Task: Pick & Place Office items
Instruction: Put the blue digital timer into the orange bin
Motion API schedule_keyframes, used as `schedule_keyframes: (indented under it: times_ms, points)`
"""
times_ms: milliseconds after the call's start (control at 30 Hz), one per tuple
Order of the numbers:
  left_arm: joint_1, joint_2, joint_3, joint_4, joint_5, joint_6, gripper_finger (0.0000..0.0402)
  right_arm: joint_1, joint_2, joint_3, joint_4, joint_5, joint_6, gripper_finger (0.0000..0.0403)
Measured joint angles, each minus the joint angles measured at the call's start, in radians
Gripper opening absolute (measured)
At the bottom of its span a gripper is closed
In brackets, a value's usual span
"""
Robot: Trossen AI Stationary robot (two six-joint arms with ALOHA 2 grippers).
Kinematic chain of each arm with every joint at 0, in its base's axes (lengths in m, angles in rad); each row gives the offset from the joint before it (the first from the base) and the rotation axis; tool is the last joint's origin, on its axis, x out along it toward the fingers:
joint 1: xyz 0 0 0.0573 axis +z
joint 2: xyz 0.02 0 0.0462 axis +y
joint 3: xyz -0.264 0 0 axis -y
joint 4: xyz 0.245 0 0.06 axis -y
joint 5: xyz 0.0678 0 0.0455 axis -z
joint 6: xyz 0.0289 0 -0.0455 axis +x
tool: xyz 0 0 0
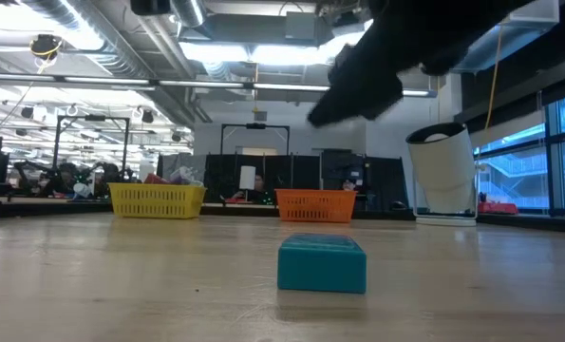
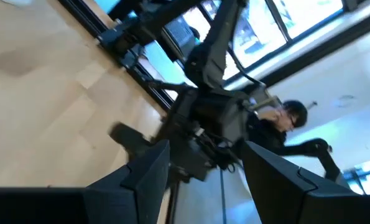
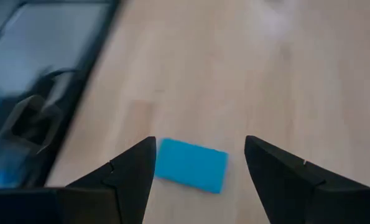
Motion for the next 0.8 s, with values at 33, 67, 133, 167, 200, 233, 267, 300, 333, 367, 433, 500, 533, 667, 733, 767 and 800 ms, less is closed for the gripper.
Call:
schedule_keyframes:
  times_ms: [33, 67, 133, 167, 200, 233, 267, 300, 333, 367, 433, 500, 533, 667, 733, 767, 800]
  points:
    - [-0.012, 0.0, 0.0, 0.0, 0.0, -0.001, 0.0198, 0.005, 0.013, 0.0, 0.002, 0.039, 0.053, 0.025]
    - [-0.024, 0.0, 0.0, 0.0, 0.0, -0.007, 0.0198, 0.009, 0.025, 0.0, 0.002, 0.085, 0.127, 0.0254]
    - [-0.047, 0.0, 0.0, 0.0, 0.001, -0.017, 0.0199, 0.017, 0.036, 0.0, -0.018, 0.181, 0.318, 0.0264]
    - [-0.057, 0.0, 0.0, 0.0, 0.003, -0.021, 0.0198, 0.02, 0.038, -0.001, -0.019, 0.227, 0.421, 0.0269]
    - [-0.069, 0.0, 0.0, 0.0, 0.002, -0.021, 0.0198, 0.022, 0.038, 0.0, -0.016, 0.267, 0.522, 0.0274]
    - [-0.081, 0.0, 0.0, 0.0, 0.0, -0.02, 0.0198, 0.023, 0.038, 0.0, -0.016, 0.302, 0.628, 0.0278]
    - [-0.093, 0.0, 0.0, 0.0, -0.003, -0.016, 0.0198, 0.024, 0.038, 0.0, -0.019, 0.336, 0.74, 0.0281]
    - [-0.105, 0.0, 0.0, 0.0, -0.009, -0.015, 0.0198, 0.025, 0.038, 0.0, -0.019, 0.364, 0.86, 0.0283]
    - [-0.116, 0.0, 0.0, 0.0, -0.017, -0.011, 0.0198, 0.025, 0.038, 0.0, -0.018, 0.379, 0.984, 0.0283]
    - [-0.127, 0.0, 0.0, -0.001, -0.022, -0.005, 0.0198, 0.025, 0.038, 0.0, -0.017, 0.383, 1.087, 0.0282]
    - [-0.146, 0.0, 0.0, 0.0, -0.025, 0.008, 0.0198, 0.032, 0.039, 0.0, -0.015, 0.384, 1.196, 0.0279]
    - [-0.161, 0.0, 0.0, -0.001, -0.025, 0.01, 0.0197, 0.049, 0.039, 0.0, -0.002, 0.406, 1.209, 0.0275]
    - [-0.169, 0.0, 0.0, -0.001, -0.025, 0.011, 0.0197, 0.059, 0.039, 0.0, 0.005, 0.418, 1.185, 0.0273]
    - [-0.193, 0.0, 0.0, -0.005, -0.025, 0.043, 0.0196, 0.094, 0.039, 0.0, 0.045, 0.444, 0.771, 0.0269]
    - [-0.2, 0.0, 0.0, -0.015, -0.025, 0.058, 0.0196, 0.106, 0.039, 0.0, 0.048, 0.415, 0.511, 0.0269]
    - [-0.202, 0.0, 0.0, -0.022, -0.025, 0.062, 0.0196, 0.11, 0.039, 0.0, 0.048, 0.387, 0.403, 0.0269]
    - [-0.205, 0.0, 0.0, -0.027, -0.025, 0.063, 0.0196, 0.111, 0.039, 0.0, 0.048, 0.349, 0.316, 0.0269]
